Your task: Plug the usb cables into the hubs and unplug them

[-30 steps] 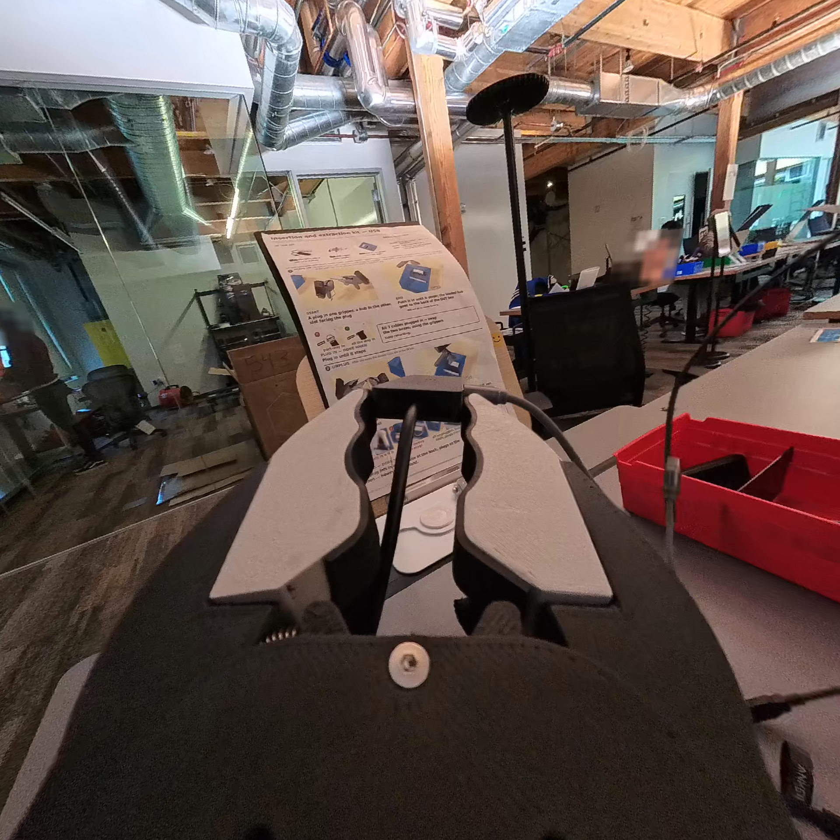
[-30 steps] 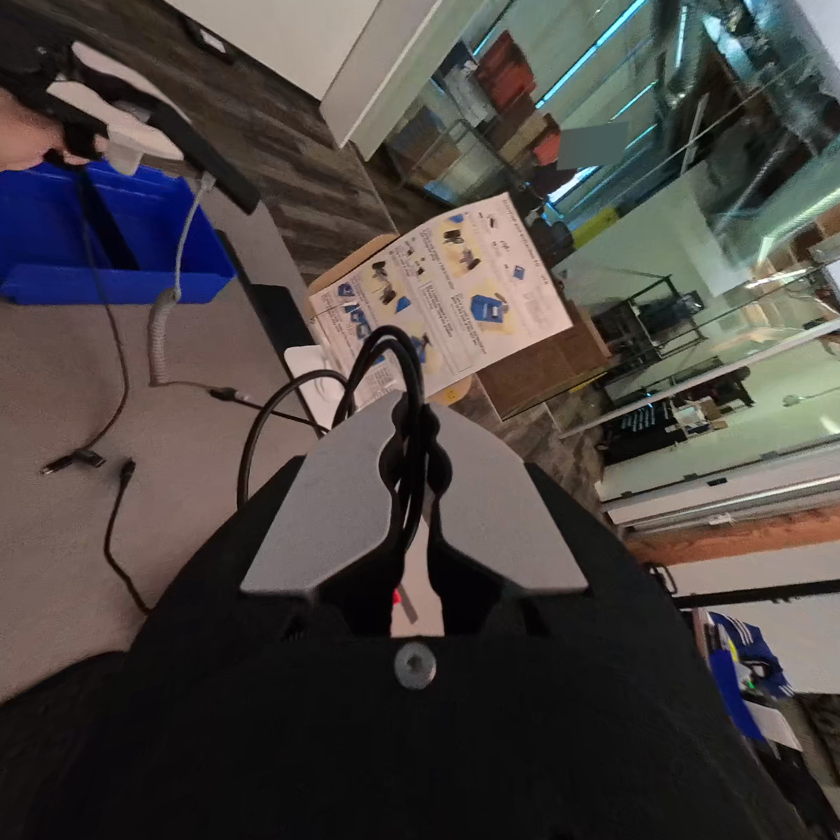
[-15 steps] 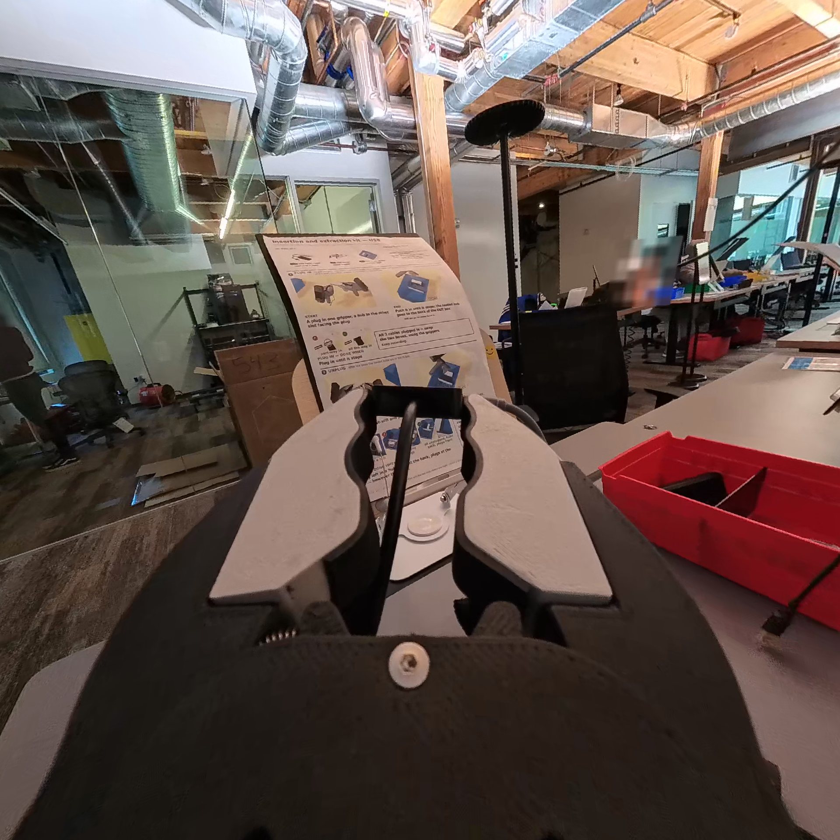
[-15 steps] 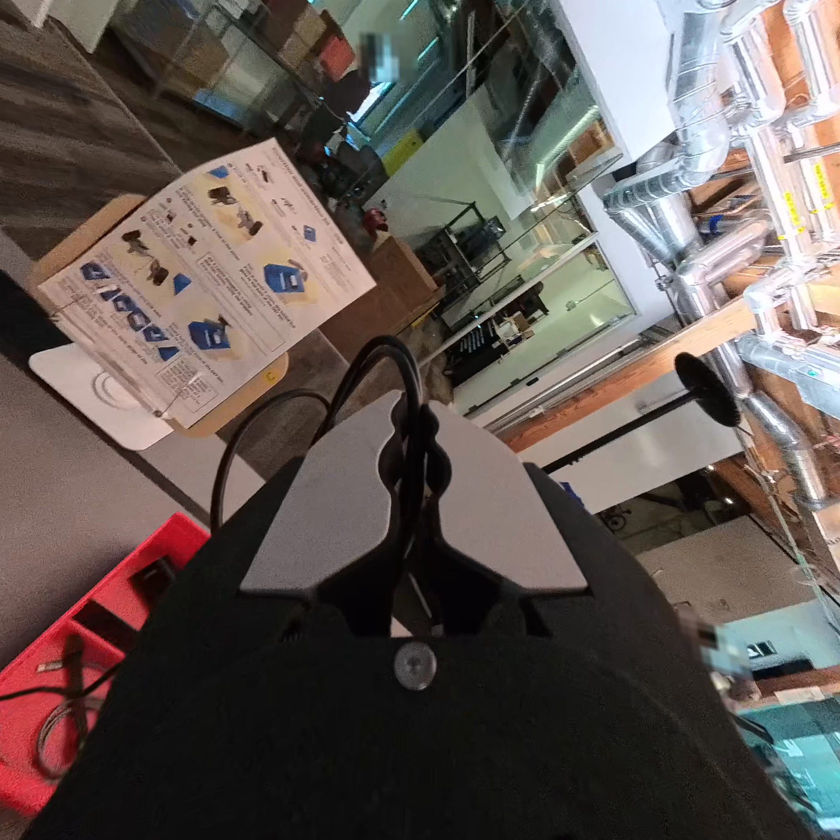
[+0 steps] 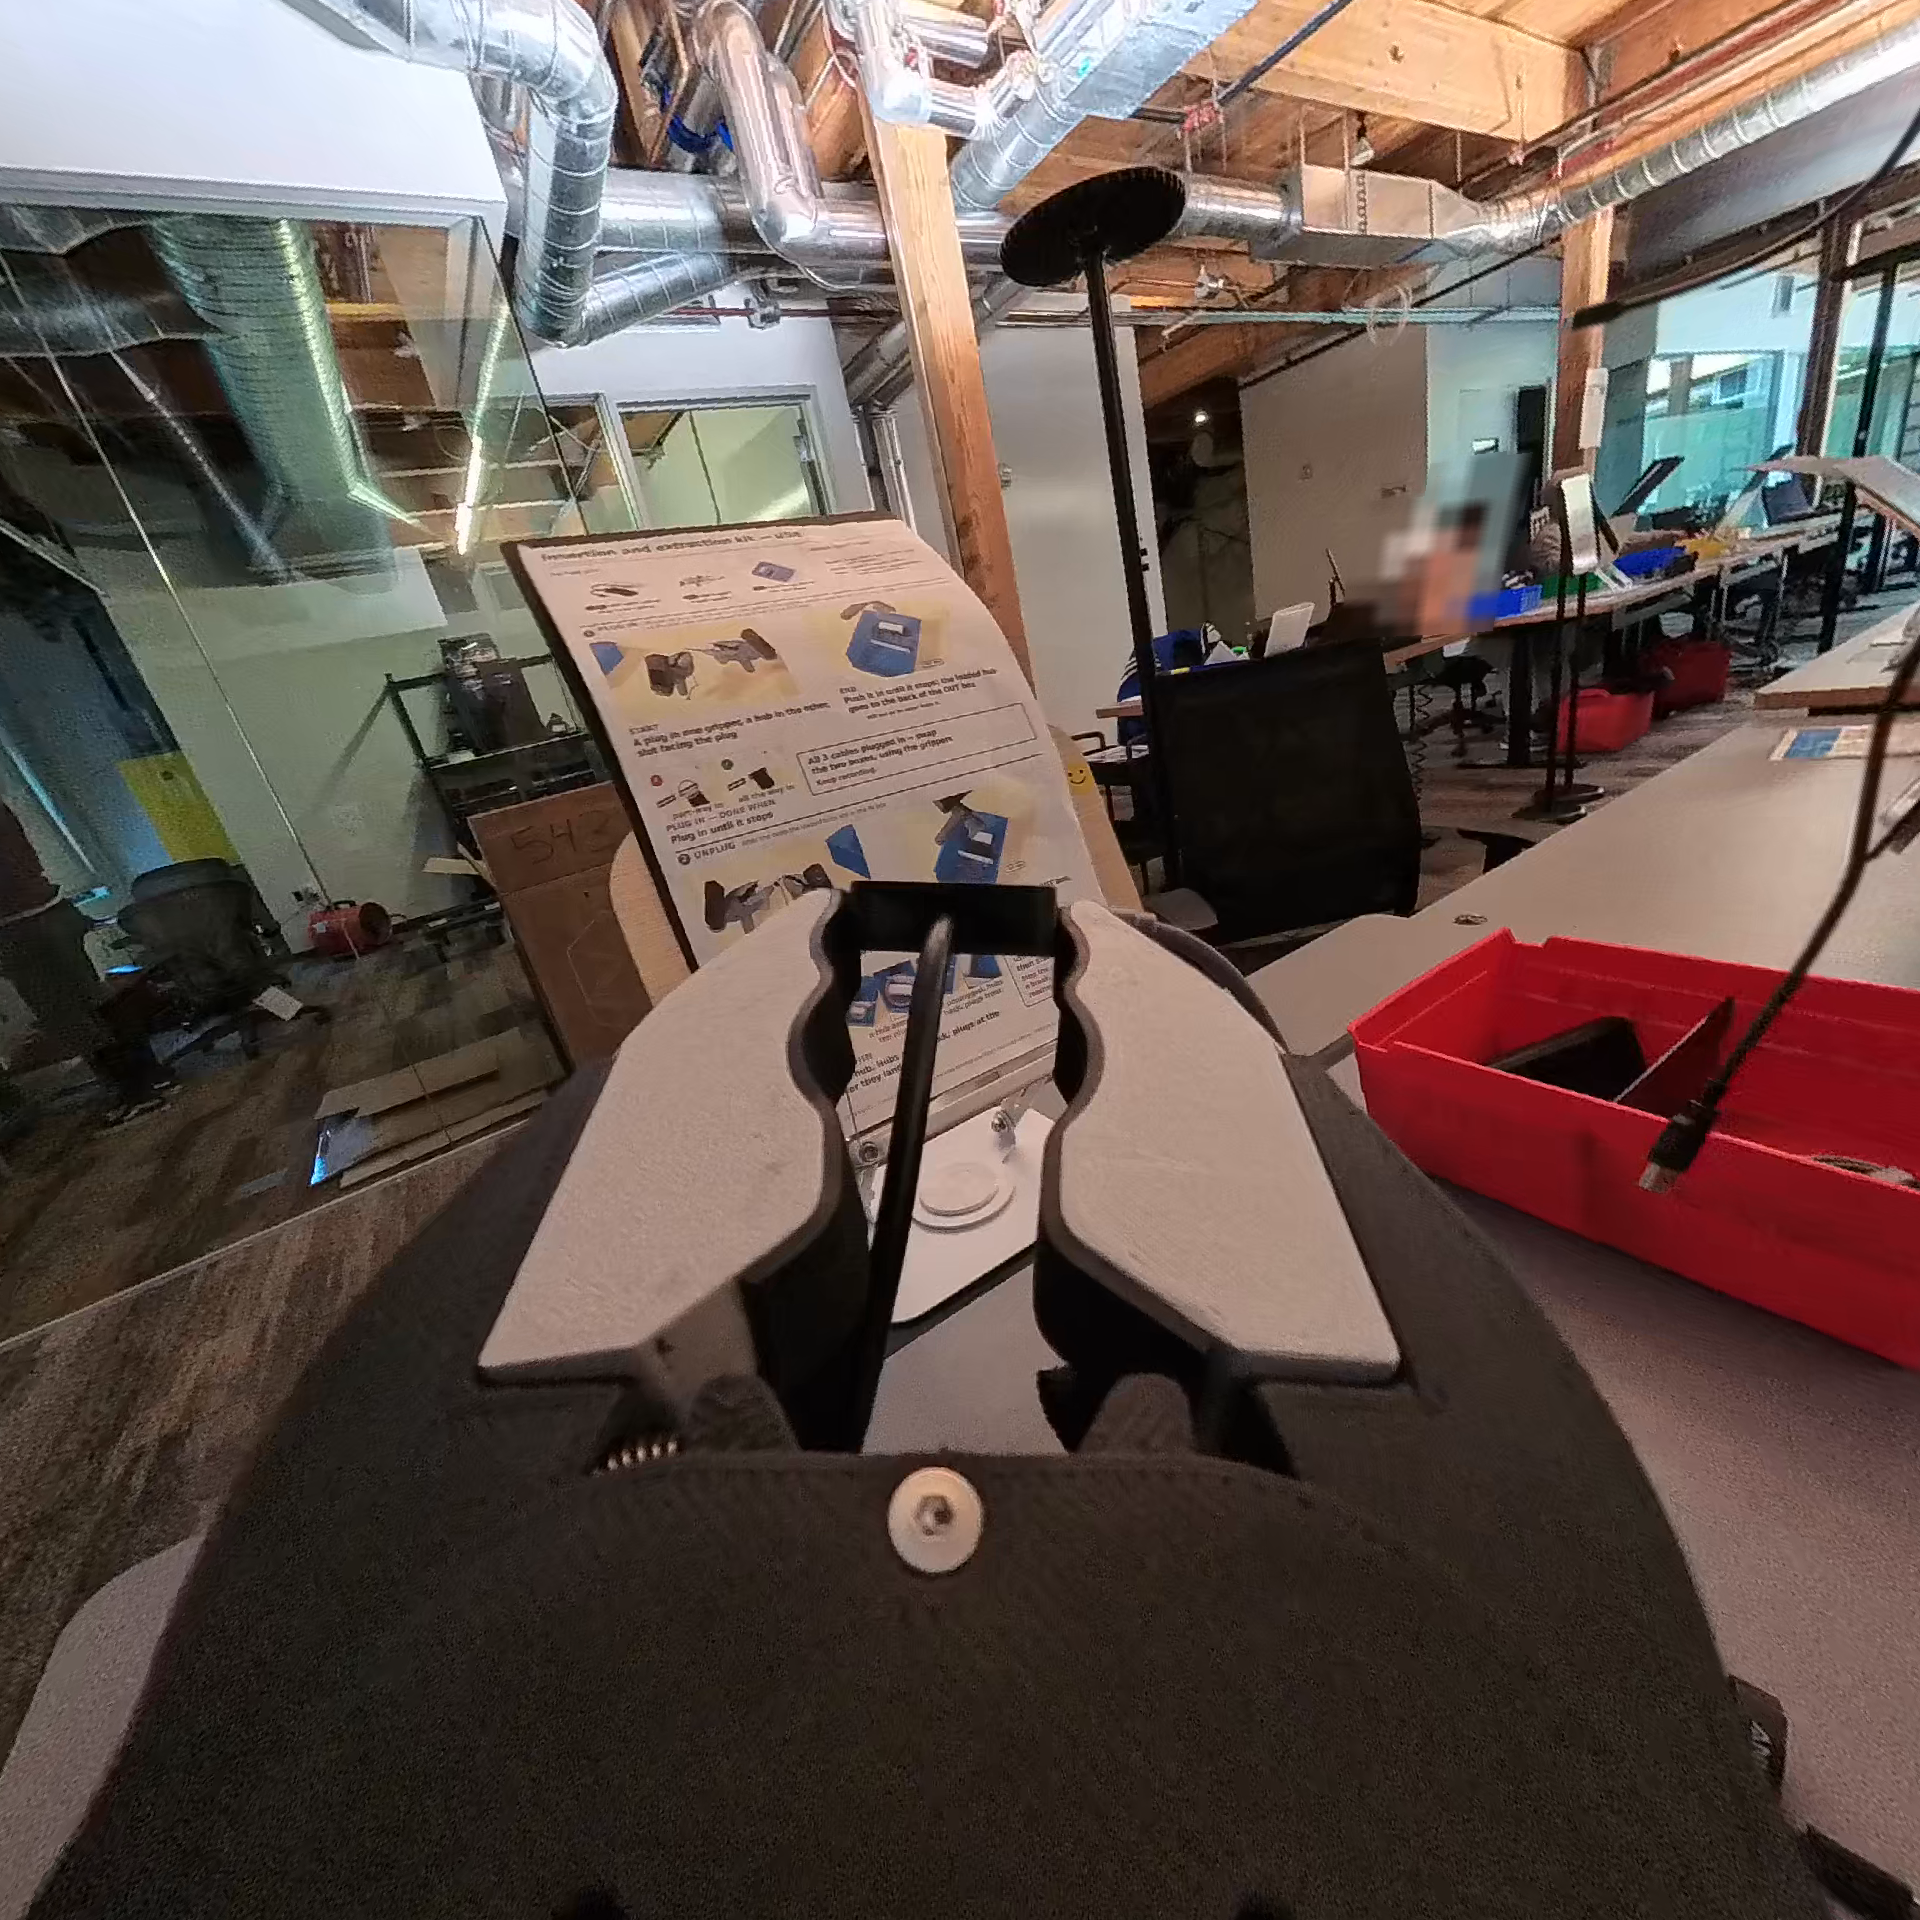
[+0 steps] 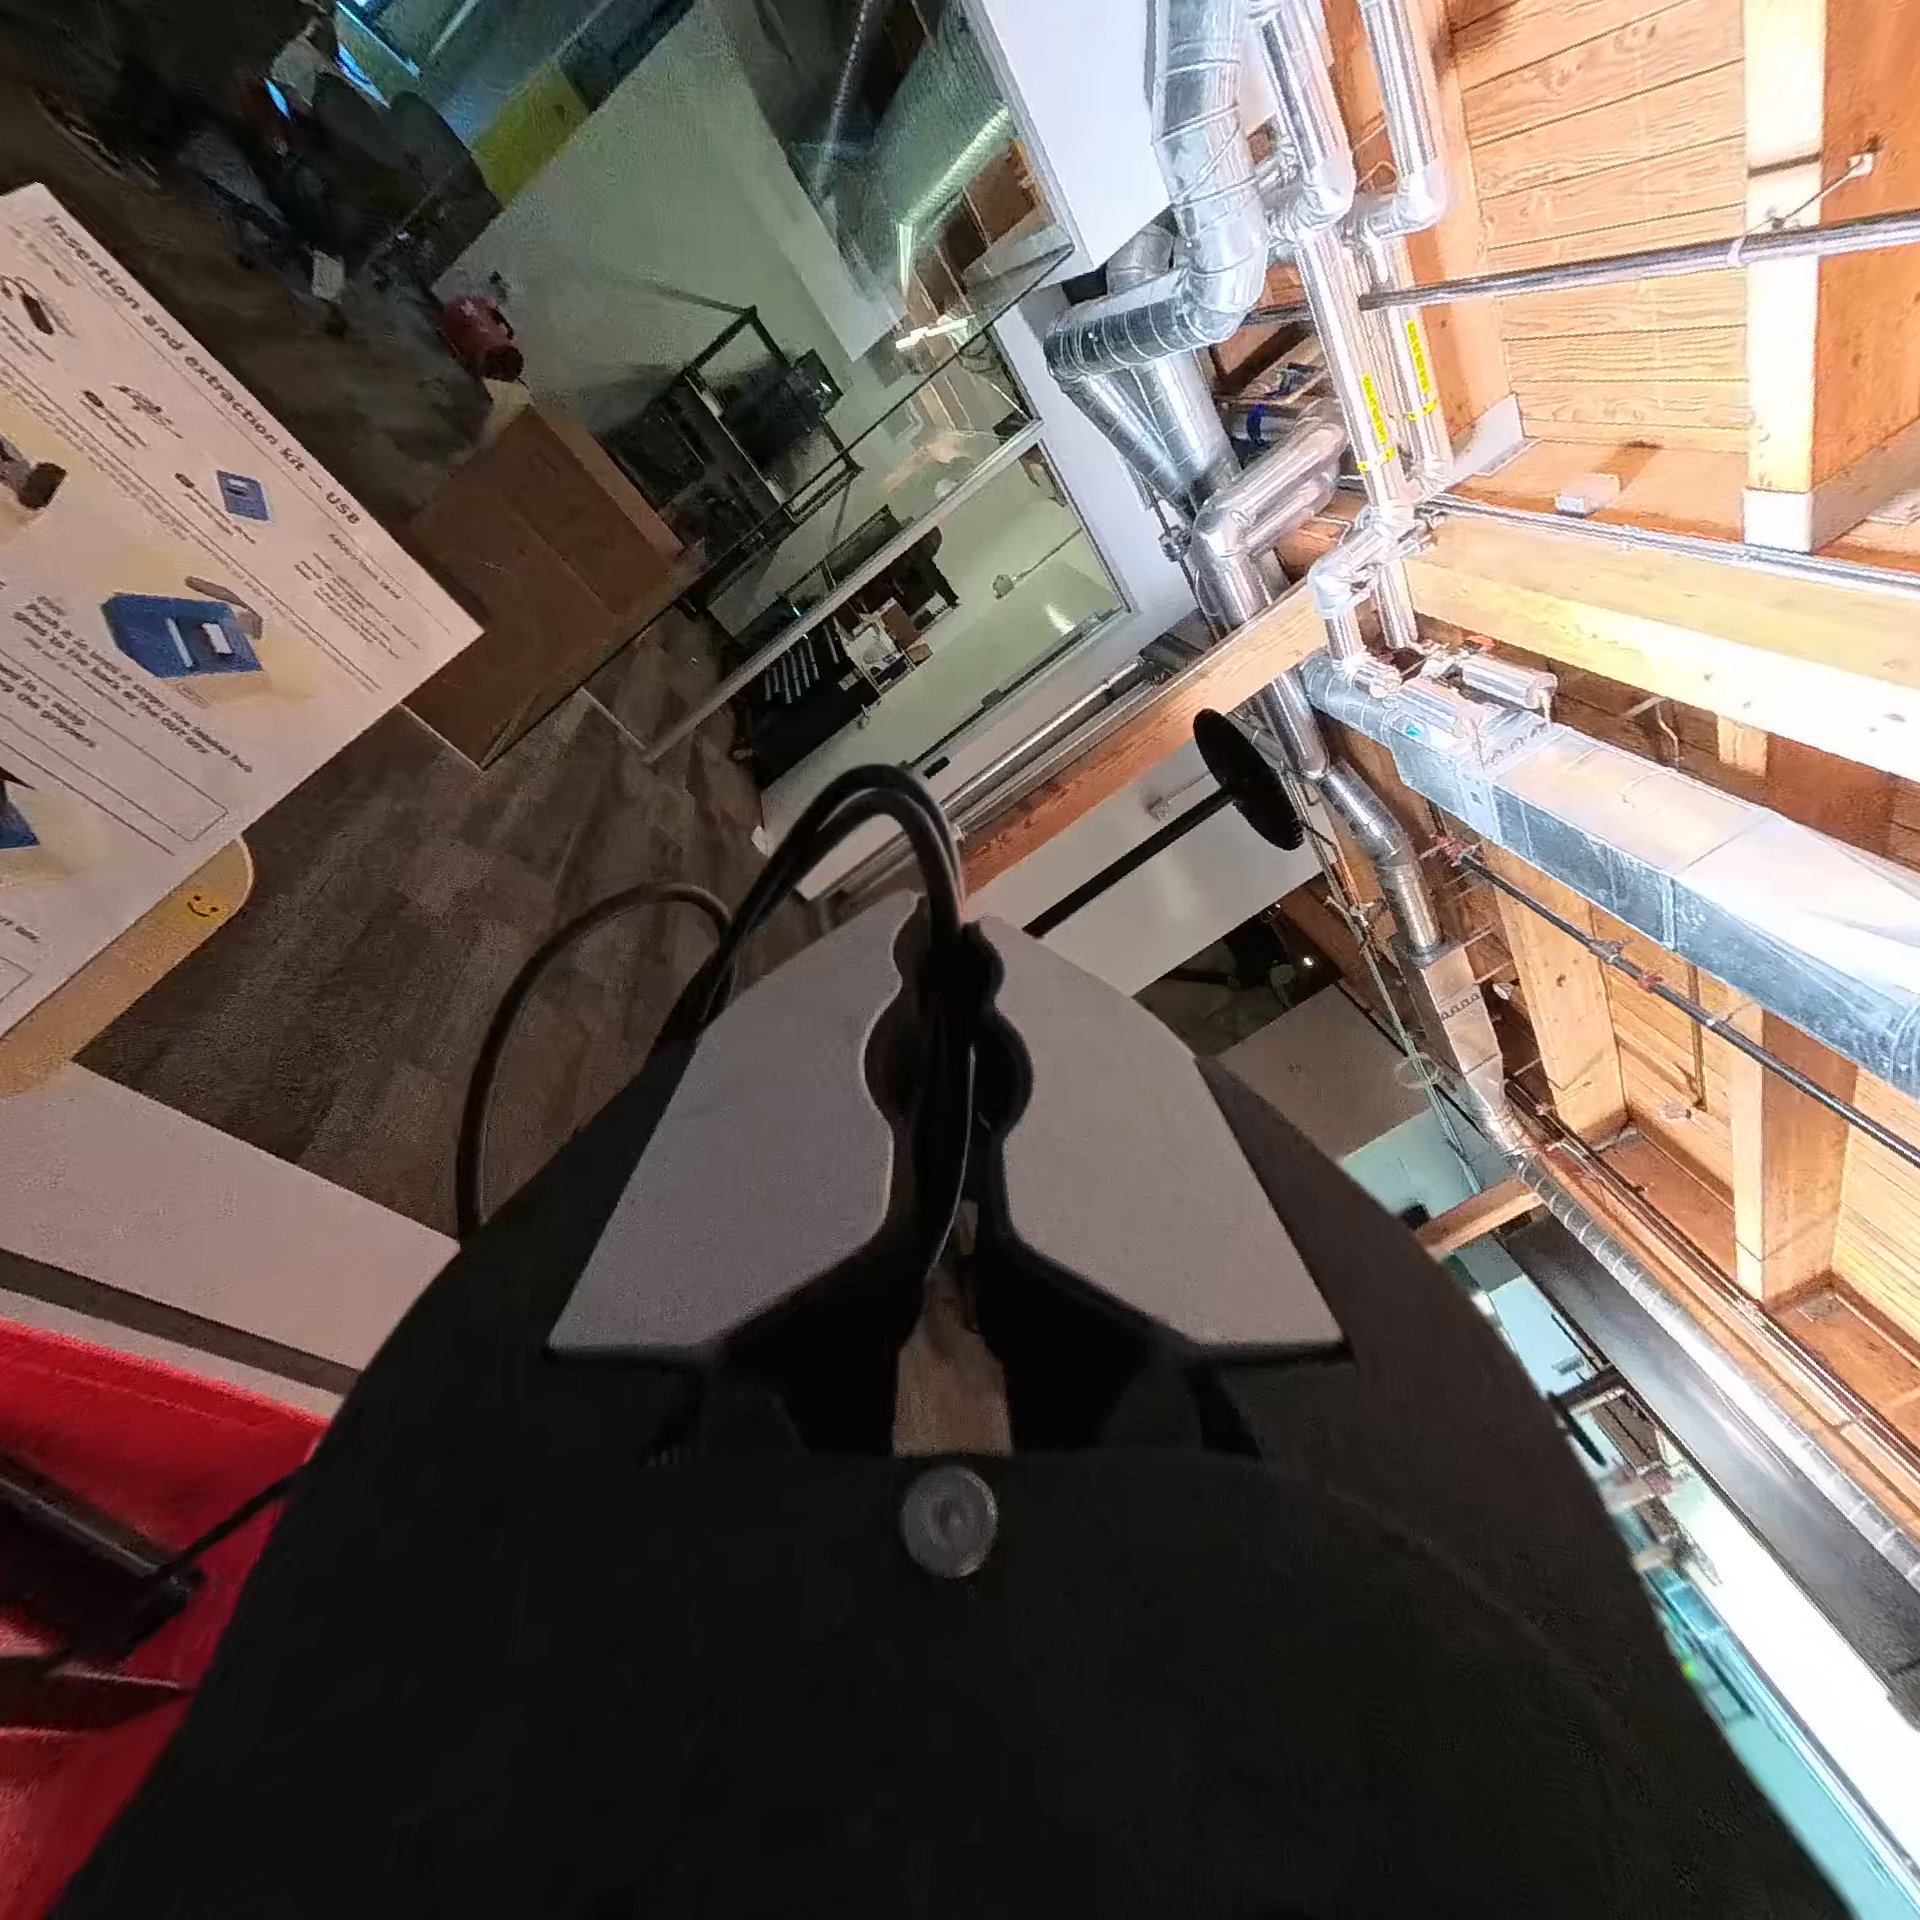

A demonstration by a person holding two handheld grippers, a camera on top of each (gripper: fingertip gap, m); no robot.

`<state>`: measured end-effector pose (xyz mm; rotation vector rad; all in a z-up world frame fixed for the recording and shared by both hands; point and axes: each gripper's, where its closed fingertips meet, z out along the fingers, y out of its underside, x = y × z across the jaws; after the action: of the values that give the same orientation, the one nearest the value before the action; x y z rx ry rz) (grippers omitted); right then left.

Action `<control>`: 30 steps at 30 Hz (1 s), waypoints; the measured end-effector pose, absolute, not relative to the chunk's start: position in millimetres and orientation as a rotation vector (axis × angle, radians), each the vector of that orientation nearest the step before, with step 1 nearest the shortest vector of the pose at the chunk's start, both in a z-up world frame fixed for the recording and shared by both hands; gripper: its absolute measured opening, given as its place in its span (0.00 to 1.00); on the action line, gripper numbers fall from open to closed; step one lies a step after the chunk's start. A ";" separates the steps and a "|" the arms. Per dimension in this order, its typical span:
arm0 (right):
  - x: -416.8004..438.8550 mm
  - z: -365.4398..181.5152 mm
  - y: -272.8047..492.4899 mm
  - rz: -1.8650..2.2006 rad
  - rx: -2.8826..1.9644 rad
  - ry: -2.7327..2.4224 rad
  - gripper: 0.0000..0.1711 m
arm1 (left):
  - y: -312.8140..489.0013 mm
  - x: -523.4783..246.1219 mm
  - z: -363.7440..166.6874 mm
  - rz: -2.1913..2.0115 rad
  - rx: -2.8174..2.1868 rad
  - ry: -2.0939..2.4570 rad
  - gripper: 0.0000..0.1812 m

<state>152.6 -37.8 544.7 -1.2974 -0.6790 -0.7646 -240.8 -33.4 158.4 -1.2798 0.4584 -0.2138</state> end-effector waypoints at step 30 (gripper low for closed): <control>211.9 395.8 24.3 -0.712 -1.759 -0.791 0.03 | -25.3 -221.7 147.6 -0.188 -1.318 0.513 0.19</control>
<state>211.9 24.3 395.8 -1.7595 -0.7907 -0.7123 -221.7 -25.3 147.6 -1.3176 0.5131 -0.1878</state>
